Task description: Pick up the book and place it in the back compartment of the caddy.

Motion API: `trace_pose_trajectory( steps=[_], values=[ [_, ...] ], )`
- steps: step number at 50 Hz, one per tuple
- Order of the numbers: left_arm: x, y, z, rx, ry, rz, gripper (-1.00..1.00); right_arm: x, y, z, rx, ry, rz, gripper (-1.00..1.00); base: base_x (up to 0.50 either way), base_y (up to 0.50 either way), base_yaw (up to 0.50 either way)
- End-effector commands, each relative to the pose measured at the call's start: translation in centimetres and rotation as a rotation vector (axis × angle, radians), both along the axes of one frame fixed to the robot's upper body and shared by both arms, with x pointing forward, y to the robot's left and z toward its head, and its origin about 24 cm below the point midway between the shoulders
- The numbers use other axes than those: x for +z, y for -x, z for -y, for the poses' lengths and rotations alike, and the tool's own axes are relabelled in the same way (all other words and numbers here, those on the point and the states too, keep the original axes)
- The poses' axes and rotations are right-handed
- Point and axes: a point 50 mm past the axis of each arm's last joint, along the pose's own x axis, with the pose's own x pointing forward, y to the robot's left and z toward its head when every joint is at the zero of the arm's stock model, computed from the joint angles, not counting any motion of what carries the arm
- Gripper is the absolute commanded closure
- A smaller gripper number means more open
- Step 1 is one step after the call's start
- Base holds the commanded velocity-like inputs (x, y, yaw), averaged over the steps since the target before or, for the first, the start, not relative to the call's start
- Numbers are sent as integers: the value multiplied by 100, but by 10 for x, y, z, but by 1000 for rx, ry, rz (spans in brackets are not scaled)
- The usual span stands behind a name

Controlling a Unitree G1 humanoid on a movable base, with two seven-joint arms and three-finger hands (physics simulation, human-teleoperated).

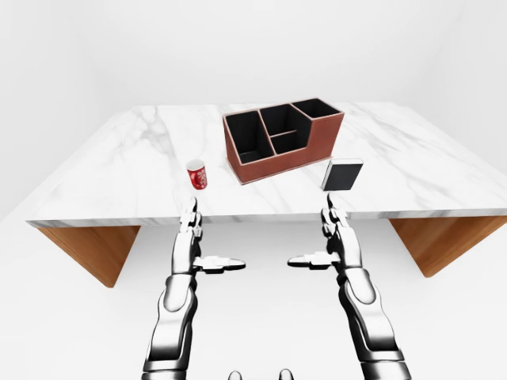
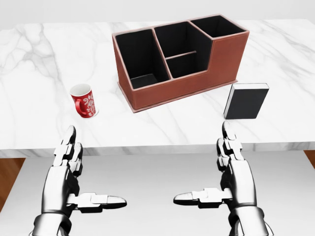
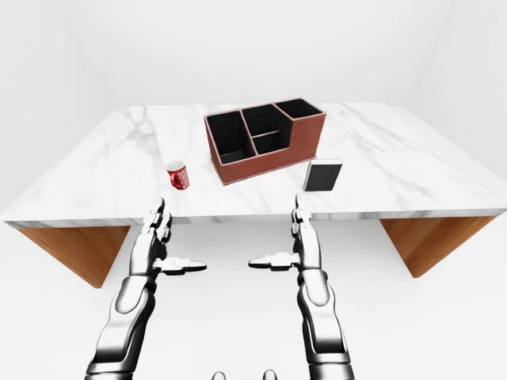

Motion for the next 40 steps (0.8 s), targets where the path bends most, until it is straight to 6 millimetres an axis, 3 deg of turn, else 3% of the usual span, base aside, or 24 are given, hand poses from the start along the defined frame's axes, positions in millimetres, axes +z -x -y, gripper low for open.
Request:
trace_pose_trajectory(
  steps=[1,3,10,15,18,23,27,40],
  values=[
    [11,5,-5,-3,-11,8,-100,17,3,7,4,-20,39,-100,0,0,0],
    [12,4,-5,-4,-11,13,-100,22,3,7,6,-20,59,-100,0,0,0],
    [43,11,-6,-5,-27,146,-100,48,7,6,17,-20,171,-100,0,0,0],
    [87,24,-7,-15,-35,338,-100,78,15,5,26,-24,302,-100,0,0,0],
    [98,27,-7,-16,-39,386,-100,85,18,6,26,-26,337,-100,0,0,0],
    [133,42,-9,-21,-52,556,-100,105,26,4,34,-27,430,-100,0,0,0],
    [147,49,-11,-21,-63,624,-100,111,28,5,34,-26,456,-100,0,0,0],
    [164,55,-17,-5,-92,710,-100,134,35,10,22,-29,568,-100,0,0,0]
  ],
)
